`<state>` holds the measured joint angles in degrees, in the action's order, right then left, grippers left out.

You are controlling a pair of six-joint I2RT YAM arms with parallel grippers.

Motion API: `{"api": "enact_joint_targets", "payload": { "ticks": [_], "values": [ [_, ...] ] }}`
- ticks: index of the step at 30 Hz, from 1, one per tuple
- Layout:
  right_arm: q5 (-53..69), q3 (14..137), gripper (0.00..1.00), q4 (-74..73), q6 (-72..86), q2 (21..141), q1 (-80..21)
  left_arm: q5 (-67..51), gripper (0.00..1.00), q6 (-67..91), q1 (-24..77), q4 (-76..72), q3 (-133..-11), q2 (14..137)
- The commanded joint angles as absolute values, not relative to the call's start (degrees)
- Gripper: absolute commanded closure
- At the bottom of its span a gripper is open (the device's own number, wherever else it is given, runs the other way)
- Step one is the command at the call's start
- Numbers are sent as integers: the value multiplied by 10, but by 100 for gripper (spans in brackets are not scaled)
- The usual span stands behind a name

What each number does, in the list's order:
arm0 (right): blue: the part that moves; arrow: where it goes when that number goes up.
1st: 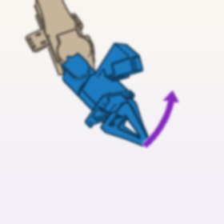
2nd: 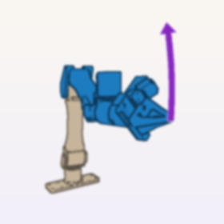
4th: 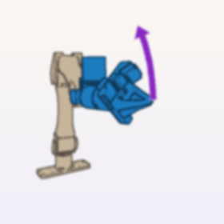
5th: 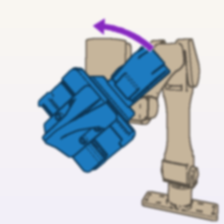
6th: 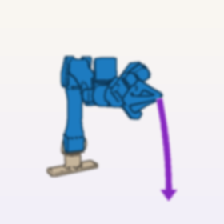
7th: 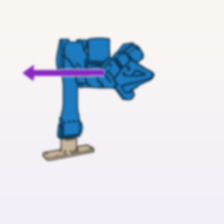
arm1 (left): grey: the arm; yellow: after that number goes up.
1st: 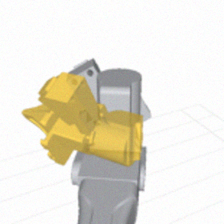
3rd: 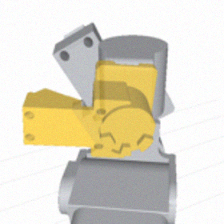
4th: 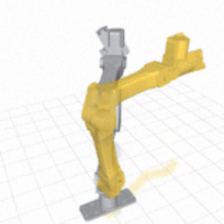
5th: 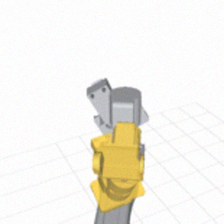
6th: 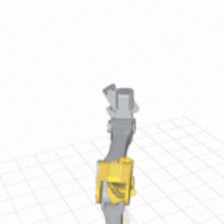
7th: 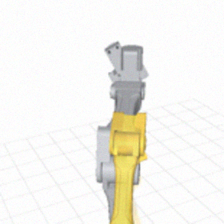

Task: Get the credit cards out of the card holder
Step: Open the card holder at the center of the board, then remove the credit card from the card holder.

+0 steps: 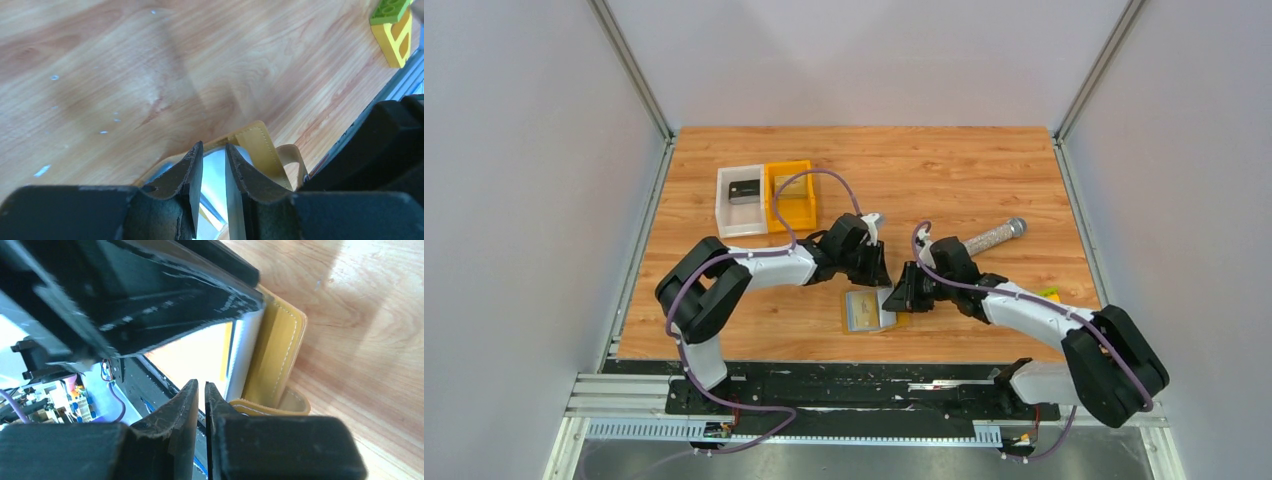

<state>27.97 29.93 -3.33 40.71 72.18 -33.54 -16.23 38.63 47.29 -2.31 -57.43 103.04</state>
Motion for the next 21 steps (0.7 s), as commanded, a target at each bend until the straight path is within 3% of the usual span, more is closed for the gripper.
{"api": "enact_joint_targets", "payload": {
  "ticks": [1,14,21],
  "values": [
    [269,296,88,32,432,751,-334,-173,69,379,457,-24,-563,991],
    [284,307,86,48,420,798,-334,-143,69,389,438,34,-460,859],
    [305,325,86,64,415,838,-333,-157,75,400,438,15,-407,842]
  ]
}}
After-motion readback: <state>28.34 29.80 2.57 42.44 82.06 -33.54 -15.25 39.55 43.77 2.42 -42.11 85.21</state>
